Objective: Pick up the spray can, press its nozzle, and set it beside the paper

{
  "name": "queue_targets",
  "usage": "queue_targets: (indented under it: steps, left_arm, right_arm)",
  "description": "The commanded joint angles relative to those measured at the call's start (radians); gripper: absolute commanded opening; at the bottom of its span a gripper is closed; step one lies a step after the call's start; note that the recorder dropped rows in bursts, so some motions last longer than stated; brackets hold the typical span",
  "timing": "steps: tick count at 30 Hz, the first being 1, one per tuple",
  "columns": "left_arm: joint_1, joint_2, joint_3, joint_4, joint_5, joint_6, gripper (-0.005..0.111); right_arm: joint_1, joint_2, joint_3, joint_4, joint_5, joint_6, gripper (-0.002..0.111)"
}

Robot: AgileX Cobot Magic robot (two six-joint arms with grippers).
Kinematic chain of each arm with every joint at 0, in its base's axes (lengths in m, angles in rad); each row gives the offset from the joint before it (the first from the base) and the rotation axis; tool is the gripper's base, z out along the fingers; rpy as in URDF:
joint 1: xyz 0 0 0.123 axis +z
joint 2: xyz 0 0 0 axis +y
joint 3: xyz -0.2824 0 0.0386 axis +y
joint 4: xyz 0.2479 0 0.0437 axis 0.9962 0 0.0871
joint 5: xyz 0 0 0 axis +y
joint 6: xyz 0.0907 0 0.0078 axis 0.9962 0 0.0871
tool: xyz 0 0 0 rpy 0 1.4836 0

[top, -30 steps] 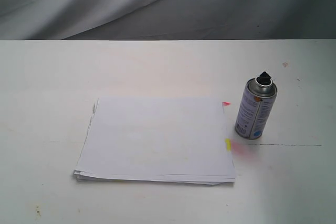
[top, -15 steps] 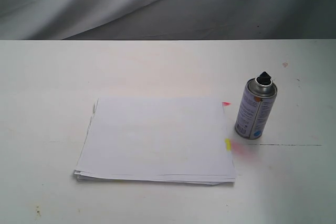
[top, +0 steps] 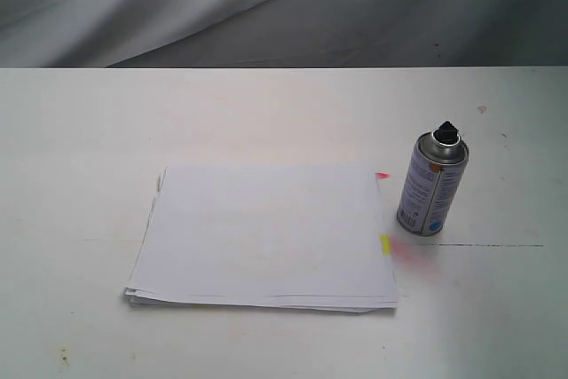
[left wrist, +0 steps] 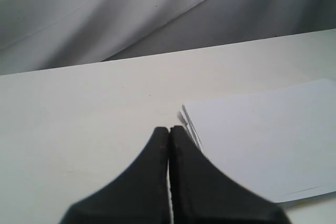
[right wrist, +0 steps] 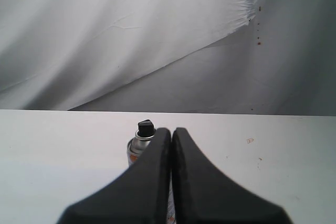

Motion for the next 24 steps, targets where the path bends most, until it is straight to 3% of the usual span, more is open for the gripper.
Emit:
queue_targets:
  steps: [1, 17, 24]
  left_arm:
    - [0.002, -0.011, 0.005, 0.001, 0.002, -0.012, 0.0]
    - [0.002, -0.011, 0.005, 0.001, 0.0, -0.011, 0.0]
    - [0.002, -0.011, 0.005, 0.001, 0.0, -0.011, 0.0]
  right_arm:
    - [-0.005, -0.003, 0.004, -0.007, -0.008, -0.002, 0.0]
    - [-0.005, -0.003, 0.004, -0.065, -0.003, -0.052, 0.0]
    - [-0.005, -0.003, 0.004, -0.072, 0.192, -0.116, 0.0]
